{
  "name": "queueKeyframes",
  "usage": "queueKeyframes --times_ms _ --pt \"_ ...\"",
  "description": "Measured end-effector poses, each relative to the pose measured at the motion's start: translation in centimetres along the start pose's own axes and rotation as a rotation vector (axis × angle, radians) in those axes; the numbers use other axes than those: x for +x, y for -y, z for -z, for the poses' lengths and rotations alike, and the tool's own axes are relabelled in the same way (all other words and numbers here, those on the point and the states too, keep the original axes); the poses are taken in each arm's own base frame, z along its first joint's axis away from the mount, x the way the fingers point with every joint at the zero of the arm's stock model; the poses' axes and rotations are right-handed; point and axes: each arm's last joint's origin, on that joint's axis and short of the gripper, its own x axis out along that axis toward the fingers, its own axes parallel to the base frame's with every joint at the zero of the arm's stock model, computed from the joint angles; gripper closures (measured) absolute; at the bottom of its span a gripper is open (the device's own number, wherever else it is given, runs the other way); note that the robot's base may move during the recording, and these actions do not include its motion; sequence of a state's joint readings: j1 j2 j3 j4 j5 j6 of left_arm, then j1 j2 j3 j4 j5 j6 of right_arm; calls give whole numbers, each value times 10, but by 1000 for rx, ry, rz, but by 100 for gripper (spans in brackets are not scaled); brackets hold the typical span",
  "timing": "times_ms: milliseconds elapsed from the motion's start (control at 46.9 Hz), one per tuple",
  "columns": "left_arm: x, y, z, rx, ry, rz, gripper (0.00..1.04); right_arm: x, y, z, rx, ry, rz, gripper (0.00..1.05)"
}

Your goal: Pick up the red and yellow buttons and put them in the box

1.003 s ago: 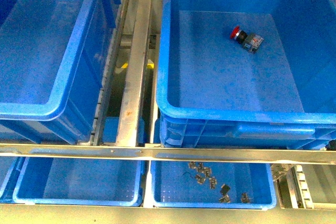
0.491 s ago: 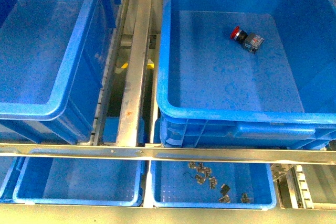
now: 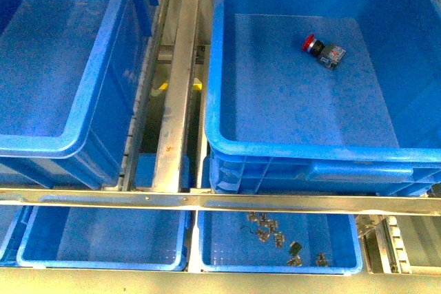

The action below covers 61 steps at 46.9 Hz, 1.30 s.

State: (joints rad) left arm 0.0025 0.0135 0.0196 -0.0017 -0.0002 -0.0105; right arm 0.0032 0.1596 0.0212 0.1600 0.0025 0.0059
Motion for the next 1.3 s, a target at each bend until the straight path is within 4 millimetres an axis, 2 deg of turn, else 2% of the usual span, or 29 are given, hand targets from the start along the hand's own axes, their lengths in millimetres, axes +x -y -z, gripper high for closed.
queueKeyframes --times_ms 128,405,512,683,704,832,896,1088,1152,1301 --pt "0 0 0 0 0 0 102 -9 0 3 0 -12 -1 101" --pt "0 0 0 0 0 0 102 -10 0 2 -1 -3 0 101" --pt "0 0 0 0 0 0 102 -10 0 2 -2 -3 0 86" --pt "0 0 0 0 0 0 102 -10 0 2 -2 -3 0 47" --pt "0 0 0 0 0 0 101 -10 0 2 -2 -3 0 42" --pt "0 0 0 0 0 0 71 -10 0 2 -2 -3 0 13" --pt "0 0 0 0 0 2 62 -10 0 2 -2 -3 2 5" --pt "0 0 0 0 0 0 18 -10 0 2 -2 -3 2 6" --pt "0 0 0 0 0 0 7 -10 0 2 -2 -3 1 6" --pt "0 0 0 3 0 0 8 -10 0 2 -2 -5 2 6"
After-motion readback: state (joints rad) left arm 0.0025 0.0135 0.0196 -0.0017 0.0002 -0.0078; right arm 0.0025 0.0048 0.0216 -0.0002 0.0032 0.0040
